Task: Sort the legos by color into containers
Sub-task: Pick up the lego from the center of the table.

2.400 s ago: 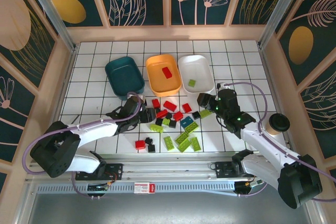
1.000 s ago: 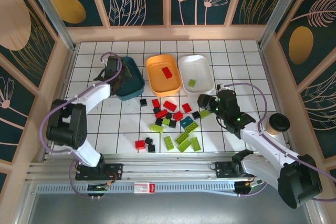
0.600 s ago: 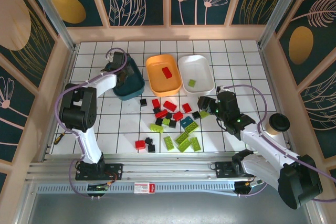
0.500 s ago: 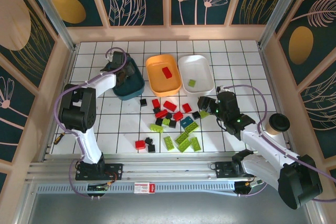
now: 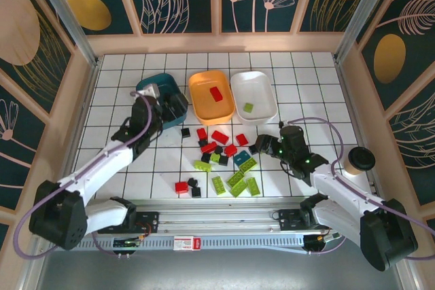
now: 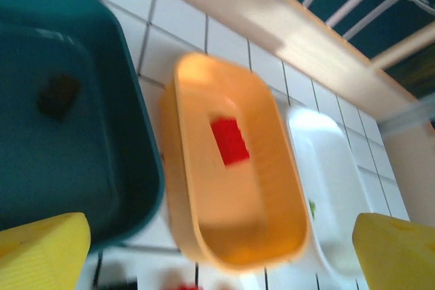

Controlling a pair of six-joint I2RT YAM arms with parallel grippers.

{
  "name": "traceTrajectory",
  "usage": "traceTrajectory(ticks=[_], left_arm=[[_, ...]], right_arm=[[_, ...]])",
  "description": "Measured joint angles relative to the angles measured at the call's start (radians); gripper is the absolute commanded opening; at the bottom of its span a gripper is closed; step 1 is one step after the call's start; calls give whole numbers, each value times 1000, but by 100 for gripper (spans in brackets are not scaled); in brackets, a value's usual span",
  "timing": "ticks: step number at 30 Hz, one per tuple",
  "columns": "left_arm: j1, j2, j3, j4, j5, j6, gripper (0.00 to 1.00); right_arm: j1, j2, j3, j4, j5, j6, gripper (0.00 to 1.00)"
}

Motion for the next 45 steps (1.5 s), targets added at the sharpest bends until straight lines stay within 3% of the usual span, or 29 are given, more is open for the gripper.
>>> traceTrajectory(ticks=[10, 20, 29, 35, 41, 45], left_arm=[[-23, -232, -275, 23, 29, -63, 99], [-23, -277, -335, 29, 30, -63, 99], [-23, -287, -352, 33, 41, -63, 99], [-23, -311, -370, 35, 40, -63, 99], [-23, -323, -370, 29, 40, -63, 99], [-23, -313, -370, 29, 41, -63, 99]], right_arm=[[0, 69, -61, 60, 75, 183, 71], [2, 220, -15, 84, 177, 289, 71], [27, 356, 77, 85, 216, 293, 69], [45, 411, 102, 75, 245, 270, 57], [37, 399, 90, 82, 259, 246, 31], [2, 359, 72, 77, 256, 217, 24]])
